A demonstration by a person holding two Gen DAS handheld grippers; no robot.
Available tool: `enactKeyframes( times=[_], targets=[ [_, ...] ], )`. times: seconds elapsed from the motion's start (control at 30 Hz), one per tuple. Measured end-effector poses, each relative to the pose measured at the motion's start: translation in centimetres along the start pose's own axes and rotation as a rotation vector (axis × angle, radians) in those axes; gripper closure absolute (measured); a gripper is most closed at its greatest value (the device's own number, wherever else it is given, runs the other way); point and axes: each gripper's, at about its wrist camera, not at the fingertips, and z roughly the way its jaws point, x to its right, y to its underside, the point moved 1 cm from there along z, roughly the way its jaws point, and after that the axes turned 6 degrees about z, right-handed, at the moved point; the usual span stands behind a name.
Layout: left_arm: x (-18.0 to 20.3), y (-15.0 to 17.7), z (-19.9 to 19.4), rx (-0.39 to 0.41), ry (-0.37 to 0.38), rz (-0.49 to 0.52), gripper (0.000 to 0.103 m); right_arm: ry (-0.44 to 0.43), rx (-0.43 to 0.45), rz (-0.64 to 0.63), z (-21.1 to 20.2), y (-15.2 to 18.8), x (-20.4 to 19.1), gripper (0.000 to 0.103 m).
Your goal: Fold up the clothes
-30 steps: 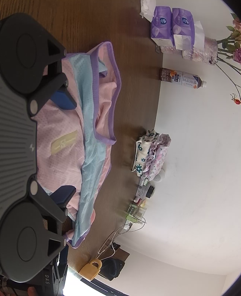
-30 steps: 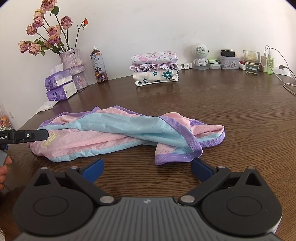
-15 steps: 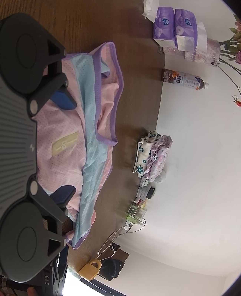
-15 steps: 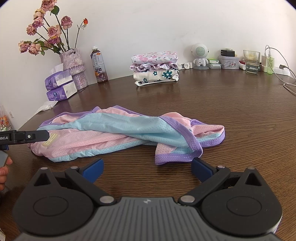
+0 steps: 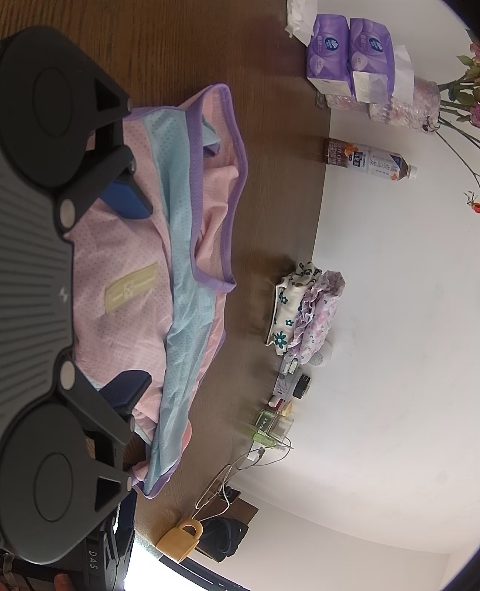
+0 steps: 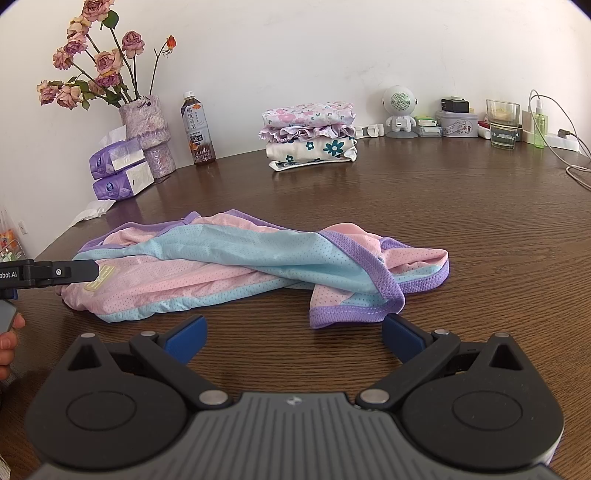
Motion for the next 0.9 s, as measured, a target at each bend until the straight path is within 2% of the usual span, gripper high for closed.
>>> enactKeyframes(
  times=[0.2, 0.6, 0.8, 0.9],
  targets=[
    [0.7, -1.9, 0.7, -0.033, -0.004, 0.052, 0.015, 0.014, -0.008, -0.017, 0.2, -0.1, -0.3, 0.001],
    [1.9, -6.5, 2.7, -0.04, -0.019, 0.183, 0.016, 0.044, -0.008, -0.018, 0.2, 0.0, -0.4, 0.001],
    [1.4, -7.8, 4.3, -0.037, -0.042, 0.177, 0.017, 0.052, -0.005, -0.012, 0.1, 0.0, -0.3, 0.001],
    [0.9, -7.4, 4.7, -0.031, -0.05, 0.154, 0.017, 0.042, 0.003, 0.006, 0.0, 0.0, 0.0, 0.001]
  ],
)
